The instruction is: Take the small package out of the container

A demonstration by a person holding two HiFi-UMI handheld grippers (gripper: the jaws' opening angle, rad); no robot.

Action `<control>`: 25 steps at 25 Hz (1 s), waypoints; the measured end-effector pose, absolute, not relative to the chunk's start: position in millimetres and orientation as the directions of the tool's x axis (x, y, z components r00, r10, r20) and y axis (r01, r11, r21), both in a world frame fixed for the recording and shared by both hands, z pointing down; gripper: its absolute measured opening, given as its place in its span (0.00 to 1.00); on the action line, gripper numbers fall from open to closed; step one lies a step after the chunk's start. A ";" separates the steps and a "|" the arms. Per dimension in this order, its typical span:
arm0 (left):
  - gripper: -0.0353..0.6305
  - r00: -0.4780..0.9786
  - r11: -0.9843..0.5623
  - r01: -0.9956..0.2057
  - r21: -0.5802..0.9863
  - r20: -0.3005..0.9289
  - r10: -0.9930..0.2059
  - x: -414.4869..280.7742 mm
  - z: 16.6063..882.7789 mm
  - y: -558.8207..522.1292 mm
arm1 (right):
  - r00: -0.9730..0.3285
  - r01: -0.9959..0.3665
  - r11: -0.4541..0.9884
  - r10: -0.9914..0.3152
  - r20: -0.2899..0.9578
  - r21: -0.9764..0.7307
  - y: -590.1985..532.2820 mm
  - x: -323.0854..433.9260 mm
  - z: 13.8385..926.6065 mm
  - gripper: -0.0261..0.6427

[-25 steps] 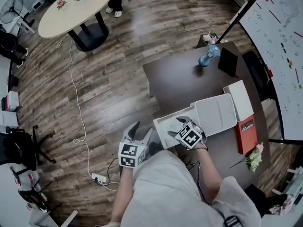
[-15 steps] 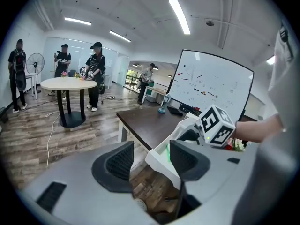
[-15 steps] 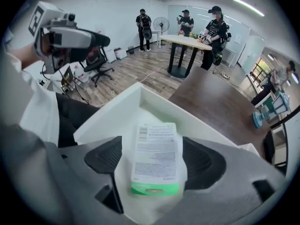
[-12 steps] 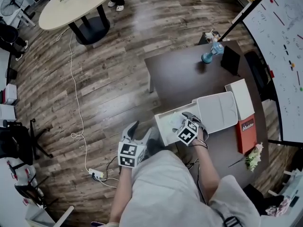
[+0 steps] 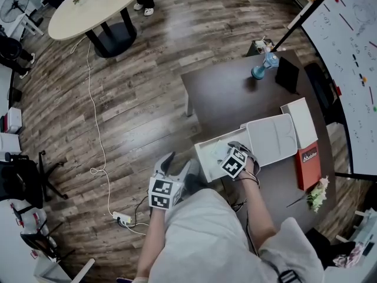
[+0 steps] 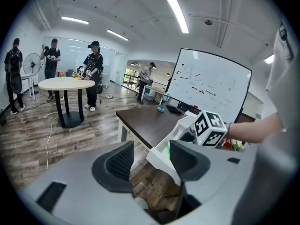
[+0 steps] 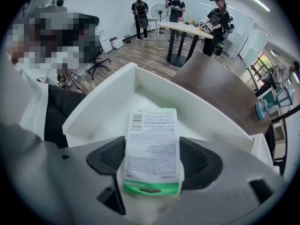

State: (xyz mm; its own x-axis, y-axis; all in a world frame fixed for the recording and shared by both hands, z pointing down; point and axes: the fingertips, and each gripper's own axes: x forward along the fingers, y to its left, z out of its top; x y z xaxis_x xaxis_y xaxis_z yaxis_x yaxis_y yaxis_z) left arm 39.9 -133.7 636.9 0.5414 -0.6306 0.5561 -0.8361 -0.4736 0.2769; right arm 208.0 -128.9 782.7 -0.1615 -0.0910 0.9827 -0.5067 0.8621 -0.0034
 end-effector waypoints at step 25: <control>0.39 0.548 -0.476 -0.831 0.290 0.577 -0.606 45.3 643.2 -137.8 | -0.200 -0.522 0.853 -0.112 0.973 -0.010 -130.2 208.4 778.1 0.56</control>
State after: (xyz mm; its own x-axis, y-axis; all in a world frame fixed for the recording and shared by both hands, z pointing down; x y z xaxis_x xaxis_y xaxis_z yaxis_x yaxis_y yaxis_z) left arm 45.3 -137.8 643.2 0.5482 -0.6058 0.5766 -0.8305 -0.4756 0.2899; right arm 208.4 -130.2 778.1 -0.2000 -0.1115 0.9734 -0.5223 0.8527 -0.0096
